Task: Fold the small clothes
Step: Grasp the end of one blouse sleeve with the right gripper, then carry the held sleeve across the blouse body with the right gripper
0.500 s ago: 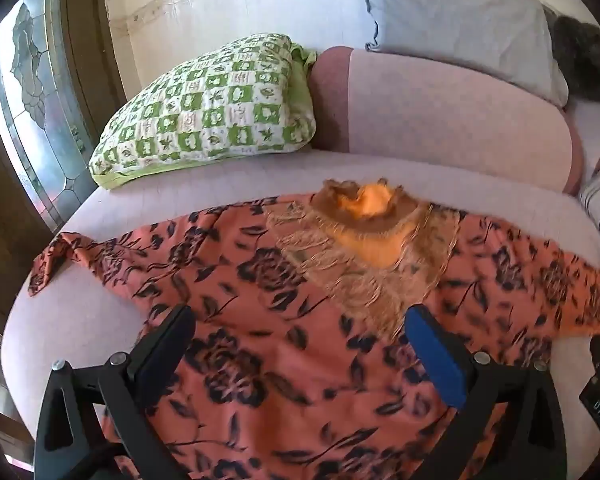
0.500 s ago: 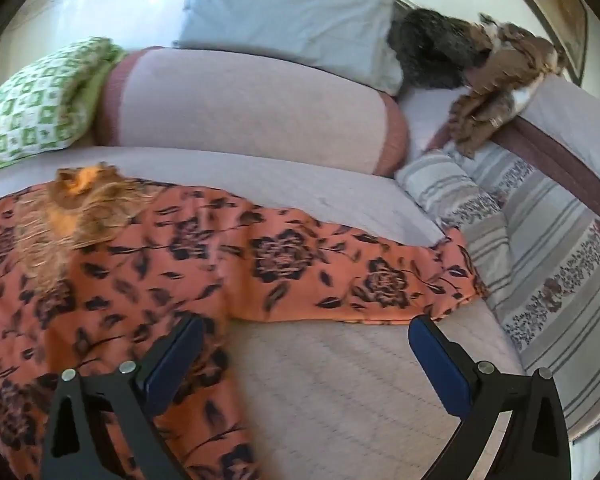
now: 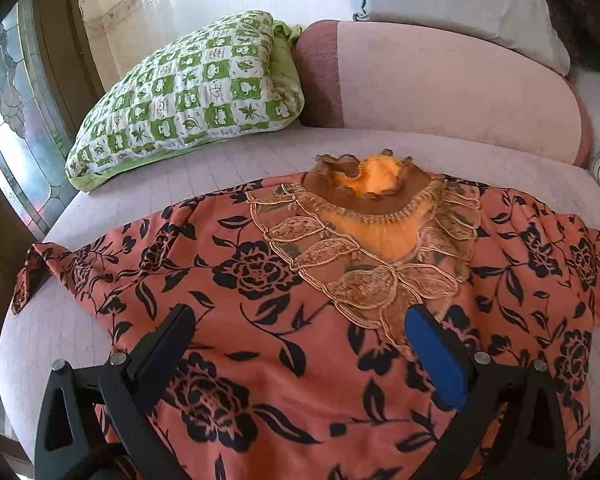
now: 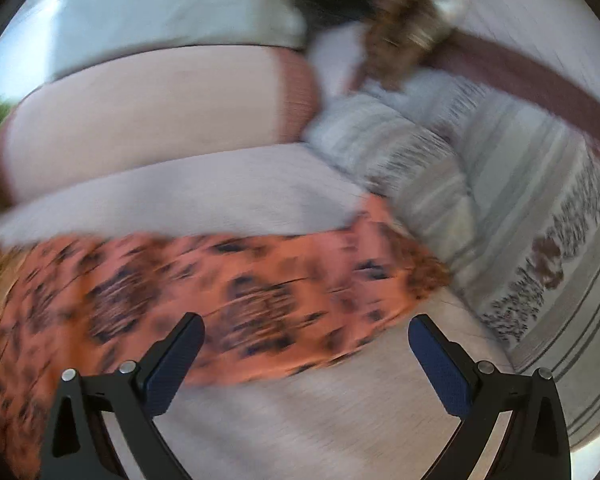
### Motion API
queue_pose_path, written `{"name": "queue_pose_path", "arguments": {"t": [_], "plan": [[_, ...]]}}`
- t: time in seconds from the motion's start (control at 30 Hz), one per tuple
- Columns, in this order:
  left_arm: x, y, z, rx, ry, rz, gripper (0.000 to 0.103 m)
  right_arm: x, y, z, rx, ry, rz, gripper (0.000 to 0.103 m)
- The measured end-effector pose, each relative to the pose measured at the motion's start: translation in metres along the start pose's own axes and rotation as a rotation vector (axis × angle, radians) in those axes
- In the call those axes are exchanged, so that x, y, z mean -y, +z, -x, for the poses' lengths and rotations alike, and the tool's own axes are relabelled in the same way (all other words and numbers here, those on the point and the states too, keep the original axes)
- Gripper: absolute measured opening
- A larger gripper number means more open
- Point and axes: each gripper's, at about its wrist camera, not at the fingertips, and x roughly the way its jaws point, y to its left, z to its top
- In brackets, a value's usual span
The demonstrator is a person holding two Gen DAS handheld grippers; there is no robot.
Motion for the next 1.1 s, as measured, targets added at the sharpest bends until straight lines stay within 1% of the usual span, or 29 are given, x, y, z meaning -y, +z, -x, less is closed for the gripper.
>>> {"name": "queue_pose_path", "arguments": {"t": [0.07,0.1,0.13,0.17,0.2,0.23,0.3,0.33,0.4,0.43,0.47,0.5,0.53,0.6,0.7,0.73,0.8,0.87,0.9,0.93,1.0,1.07,1.1], "plan": [[-0.002,0.001,-0.006,0.0,0.007,-0.01,0.103,0.035,0.008,-0.022,-0.03,0.003,-0.11,0.103],[-0.001,0.002,-0.009,-0.006,0.005,-0.011,0.103,0.057,0.012,-0.035,-0.055,0.021,-0.194,0.102],[-0.002,0.003,-0.012,-0.013,-0.001,-0.01,0.103,0.069,0.012,-0.042,-0.066,0.04,-0.239,0.102],[-0.003,0.003,-0.015,-0.027,-0.01,-0.006,0.103,0.082,0.013,-0.05,-0.078,0.051,-0.292,0.101],[-0.003,0.004,-0.017,-0.035,-0.014,-0.005,0.103,0.099,0.014,-0.059,-0.088,0.06,-0.363,0.098],[-0.003,0.004,-0.02,-0.041,-0.016,-0.004,0.103,0.105,0.016,-0.058,-0.092,0.05,-0.378,0.096],[-0.002,0.004,-0.024,-0.052,-0.013,-0.008,0.103,0.114,0.011,-0.071,-0.122,0.089,-0.462,0.09],[-0.001,0.004,-0.025,-0.056,-0.017,-0.01,0.103,0.114,0.01,-0.072,-0.126,0.099,-0.462,0.088],[0.001,0.004,-0.025,-0.055,-0.02,-0.016,0.103,0.1,0.006,-0.085,-0.178,0.164,-0.444,0.078],[0.002,0.004,-0.024,-0.051,-0.019,-0.021,0.103,0.092,0.004,-0.088,-0.204,0.189,-0.438,0.075],[0.003,0.004,-0.022,-0.046,-0.017,-0.028,0.103,0.095,0.006,-0.089,-0.185,0.184,-0.432,0.073],[0.003,0.004,-0.021,-0.043,-0.018,-0.03,0.103,0.089,0.005,-0.085,-0.173,0.162,-0.415,0.069],[0.003,0.005,-0.02,-0.042,-0.02,-0.031,0.103,0.085,0.009,-0.088,-0.18,0.176,-0.414,0.063],[0.001,0.006,-0.017,-0.037,-0.02,-0.025,0.103,0.081,0.014,-0.093,-0.194,0.207,-0.41,0.031],[-0.008,0.009,-0.01,-0.029,-0.015,-0.007,0.103,0.072,0.014,-0.092,-0.199,0.283,-0.407,0.016],[-0.013,0.01,-0.006,-0.022,-0.006,-0.002,0.103,0.066,0.016,-0.094,-0.2,0.297,-0.408,0.014],[-0.023,0.014,0.001,-0.005,0.02,0.011,0.103,0.054,0.016,-0.083,-0.179,0.347,-0.402,0.01],[-0.036,0.018,0.007,0.014,0.041,0.032,0.103,0.037,0.019,-0.065,-0.147,0.422,-0.389,0.009],[-0.046,0.02,0.011,0.024,0.055,0.045,0.103,0.021,0.022,-0.051,-0.127,0.481,-0.369,0.009],[-0.055,0.022,0.014,0.035,0.068,0.057,0.103,0.011,0.024,-0.044,-0.119,0.513,-0.355,0.009],[-0.071,0.024,0.019,0.049,0.09,0.082,0.103,-0.029,0.026,-0.011,-0.087,0.633,-0.3,0.009],[-0.094,0.027,0.024,0.06,0.103,0.125,0.103,-0.071,0.03,0.008,-0.072,0.72,-0.268,0.009],[-0.103,0.026,0.026,0.066,0.106,0.144,0.103,-0.093,0.028,0.022,-0.07,0.777,-0.248,0.009]]}}
